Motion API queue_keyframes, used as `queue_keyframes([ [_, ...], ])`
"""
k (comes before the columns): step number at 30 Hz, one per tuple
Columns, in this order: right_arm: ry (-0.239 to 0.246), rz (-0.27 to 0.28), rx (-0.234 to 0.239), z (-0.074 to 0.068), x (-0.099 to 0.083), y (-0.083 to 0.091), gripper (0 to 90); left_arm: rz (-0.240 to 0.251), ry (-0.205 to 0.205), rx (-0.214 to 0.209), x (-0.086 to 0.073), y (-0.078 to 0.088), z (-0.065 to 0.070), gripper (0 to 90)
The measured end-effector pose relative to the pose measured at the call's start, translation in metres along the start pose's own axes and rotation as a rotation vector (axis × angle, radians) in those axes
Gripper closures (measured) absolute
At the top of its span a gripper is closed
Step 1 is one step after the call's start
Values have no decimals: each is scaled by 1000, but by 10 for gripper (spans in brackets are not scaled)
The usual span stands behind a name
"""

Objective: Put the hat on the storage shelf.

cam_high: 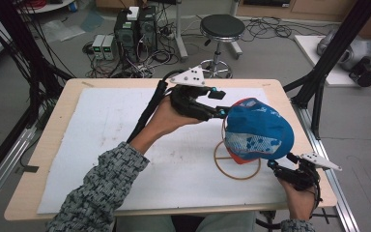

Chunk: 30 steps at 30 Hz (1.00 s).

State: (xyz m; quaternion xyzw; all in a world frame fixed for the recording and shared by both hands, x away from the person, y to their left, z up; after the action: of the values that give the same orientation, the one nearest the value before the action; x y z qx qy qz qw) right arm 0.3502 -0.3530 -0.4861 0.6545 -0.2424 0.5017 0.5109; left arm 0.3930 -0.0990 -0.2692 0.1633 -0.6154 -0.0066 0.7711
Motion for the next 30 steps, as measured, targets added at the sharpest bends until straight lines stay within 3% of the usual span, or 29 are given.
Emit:
queue_keyframes([
  [8, 3, -35, 14, -5, -5, 0, 117, 33, -15, 91, -8, 33, -14, 426],
  [15, 16, -56, 30, -10, -7, -1, 117, 70, -4, 170, -22, 65, -27, 373],
  [16, 13, -60, 31, -11, -8, -1, 117, 77, -3, 196, -27, 76, -31, 369],
  [18, 14, -63, 32, -11, -8, -1, 117, 84, 2, 210, -30, 81, -33, 364],
  [30, 36, -80, 49, -16, -10, -4, 117, 116, 53, 389, -70, 142, -60, 291],
])
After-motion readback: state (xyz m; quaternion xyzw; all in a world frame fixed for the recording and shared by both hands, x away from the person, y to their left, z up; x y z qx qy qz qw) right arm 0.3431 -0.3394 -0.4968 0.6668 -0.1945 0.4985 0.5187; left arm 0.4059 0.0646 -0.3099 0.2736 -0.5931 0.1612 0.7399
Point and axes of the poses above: each handheld gripper's, and its own axes: y roughly backward along the jaws, x roughly out of its top, z roughly to its right, the point moved 10 cm from there along -y, roughly forward along the jaws, and after that the axes turned 14 degrees about y, right-handed, at the moved point
